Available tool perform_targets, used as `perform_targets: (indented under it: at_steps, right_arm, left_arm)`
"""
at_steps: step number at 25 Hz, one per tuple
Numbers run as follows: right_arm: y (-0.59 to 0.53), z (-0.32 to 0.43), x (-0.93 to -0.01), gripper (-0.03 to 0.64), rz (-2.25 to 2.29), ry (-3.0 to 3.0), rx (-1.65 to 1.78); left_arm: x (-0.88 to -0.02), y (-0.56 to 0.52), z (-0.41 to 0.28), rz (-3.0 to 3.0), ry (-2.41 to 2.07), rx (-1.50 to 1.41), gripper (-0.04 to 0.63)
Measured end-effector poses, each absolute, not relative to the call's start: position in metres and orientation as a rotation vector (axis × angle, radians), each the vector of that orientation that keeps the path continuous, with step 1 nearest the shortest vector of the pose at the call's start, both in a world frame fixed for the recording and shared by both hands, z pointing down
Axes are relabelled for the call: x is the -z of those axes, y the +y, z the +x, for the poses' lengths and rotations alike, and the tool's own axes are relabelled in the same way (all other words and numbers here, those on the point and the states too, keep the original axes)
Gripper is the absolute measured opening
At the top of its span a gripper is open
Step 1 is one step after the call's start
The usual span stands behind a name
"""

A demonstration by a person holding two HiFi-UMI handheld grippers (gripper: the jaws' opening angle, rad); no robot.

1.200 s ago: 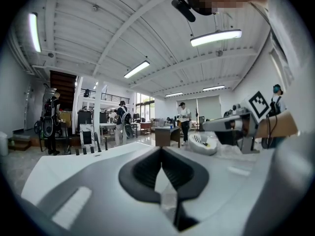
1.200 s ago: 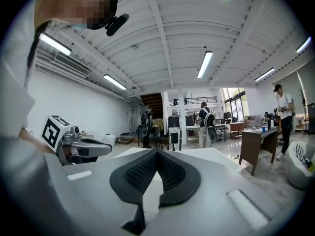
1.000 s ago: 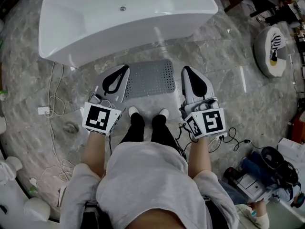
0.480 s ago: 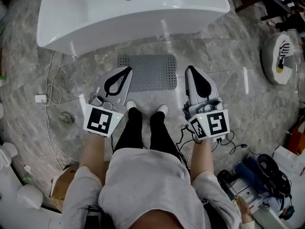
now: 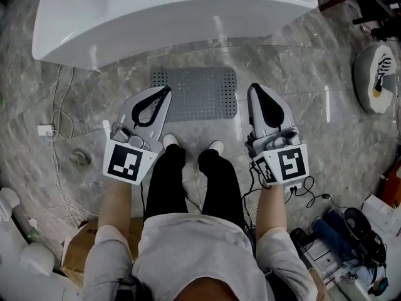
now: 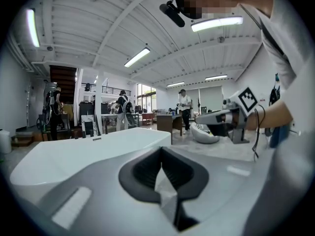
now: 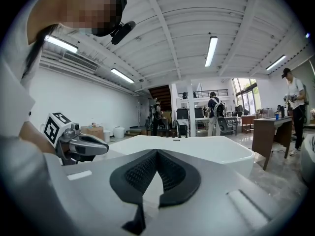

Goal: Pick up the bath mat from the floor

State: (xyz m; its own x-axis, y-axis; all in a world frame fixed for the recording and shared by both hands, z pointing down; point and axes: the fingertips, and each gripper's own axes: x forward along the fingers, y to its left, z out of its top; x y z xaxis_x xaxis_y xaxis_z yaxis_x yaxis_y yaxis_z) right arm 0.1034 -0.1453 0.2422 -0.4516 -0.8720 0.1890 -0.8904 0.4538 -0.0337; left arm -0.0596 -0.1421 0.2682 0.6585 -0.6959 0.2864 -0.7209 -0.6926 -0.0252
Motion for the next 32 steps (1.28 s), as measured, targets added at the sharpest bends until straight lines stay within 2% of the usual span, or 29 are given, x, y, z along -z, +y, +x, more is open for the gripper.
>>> perform_targets:
  at_steps: [17,32]
  right_arm:
    - [-0.179,0.133,-0.531,-0.002,1.522,-2.568,-0.197]
    - [-0.19,0.139,-0.719,-0.002,1.498,-2.596,-0.129]
  left_arm:
    - [-0.549,-0.176,-0.055,2.777,-1.236,-0.503,0.001]
    - [-0.735,-0.188,-0.069,2.798,-1.325,-0.51,0.002]
